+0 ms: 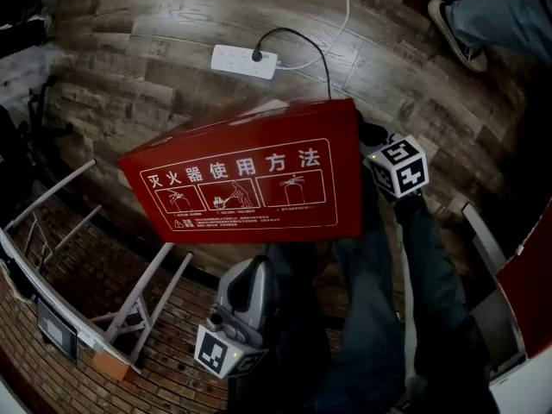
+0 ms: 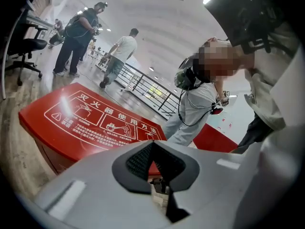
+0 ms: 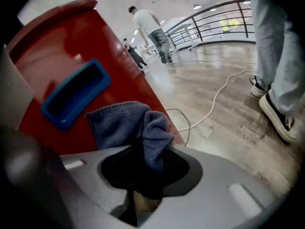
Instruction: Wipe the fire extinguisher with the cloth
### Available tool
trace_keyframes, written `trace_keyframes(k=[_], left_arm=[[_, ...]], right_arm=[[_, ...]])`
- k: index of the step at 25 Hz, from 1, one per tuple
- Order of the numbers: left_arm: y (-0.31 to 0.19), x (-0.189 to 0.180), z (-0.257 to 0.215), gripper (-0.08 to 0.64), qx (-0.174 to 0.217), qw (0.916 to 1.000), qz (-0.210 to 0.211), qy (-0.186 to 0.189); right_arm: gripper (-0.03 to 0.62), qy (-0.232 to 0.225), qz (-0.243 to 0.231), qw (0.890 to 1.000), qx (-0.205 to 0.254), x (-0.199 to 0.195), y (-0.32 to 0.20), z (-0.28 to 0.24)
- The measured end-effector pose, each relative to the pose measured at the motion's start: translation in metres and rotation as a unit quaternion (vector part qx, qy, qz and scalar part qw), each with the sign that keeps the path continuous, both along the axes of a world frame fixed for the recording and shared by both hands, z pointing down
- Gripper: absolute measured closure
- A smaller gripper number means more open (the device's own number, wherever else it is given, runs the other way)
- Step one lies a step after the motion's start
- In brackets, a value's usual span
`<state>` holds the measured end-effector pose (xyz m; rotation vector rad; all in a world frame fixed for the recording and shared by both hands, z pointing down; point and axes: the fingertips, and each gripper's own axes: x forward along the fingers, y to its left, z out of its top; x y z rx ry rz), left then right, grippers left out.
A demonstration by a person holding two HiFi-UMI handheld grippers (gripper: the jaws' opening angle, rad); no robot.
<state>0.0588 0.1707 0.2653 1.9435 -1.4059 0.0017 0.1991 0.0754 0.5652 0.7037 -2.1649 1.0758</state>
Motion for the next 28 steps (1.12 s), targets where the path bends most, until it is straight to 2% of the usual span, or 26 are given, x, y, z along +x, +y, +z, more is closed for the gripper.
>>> trace_keyframes(k=[3,5,7,9,11,14,15,16,18,20,24,28], left_arm=[[0.001,-0.008,0.001,0.555,-0.005,1.0000,-0.004,-0.001],[0.000,-0.012,0.000,0.555,-0.004,1.0000,-0.006,0.000],[-0.003,-0.016,-0.003,0.555,0.001,0.9999,-0.010,0.004],[-0.004,-0.018,-0.005,0.555,0.005,0.9999,-0.007,0.009],[-0.001,-0.022,-0.005,0.555,0.006,0.9999,0.004,0.013],[0.001,-0.034,-0.008,0.555,0.009,0.9998,0.013,0.016],[-0.001,-0.041,-0.010,0.555,0.011,0.9997,0.012,0.016],[-0.002,-0.049,-0.011,0.555,0.014,0.9997,0.011,0.016],[0.002,-0.068,-0.012,0.555,0.013,0.9998,0.012,0.013],[0.007,-0.089,-0.013,0.554,0.012,0.9998,0.012,0.009],[0.016,-0.136,-0.013,0.554,0.017,0.9997,0.002,-0.017],[0.018,-0.172,-0.016,0.554,0.015,0.9992,-0.026,-0.026]], right_arm=[[0.484,-0.008,0.031,0.999,-0.021,0.002,0.011,0.002],[0.485,-0.013,0.016,1.000,-0.020,0.005,0.041,-0.012],[0.484,-0.028,0.008,1.000,-0.008,0.007,0.076,-0.036],[0.484,-0.051,0.024,0.998,0.012,0.008,0.106,-0.068],[0.484,-0.067,0.030,0.996,0.051,-0.001,0.126,-0.102],[0.485,-0.046,-0.043,0.986,0.154,-0.041,0.143,-0.149],[0.485,-0.038,-0.052,0.983,0.173,-0.057,0.143,-0.161],[0.483,-0.039,-0.036,0.983,0.176,-0.072,0.140,-0.169],[0.485,-0.043,0.013,0.987,0.152,-0.098,0.131,-0.173],[0.484,-0.041,0.026,0.989,0.142,-0.125,0.132,-0.171],[0.485,-0.084,0.005,0.990,0.117,-0.205,0.146,-0.176],[0.484,-0.107,-0.050,0.984,0.131,-0.275,0.154,-0.171]])
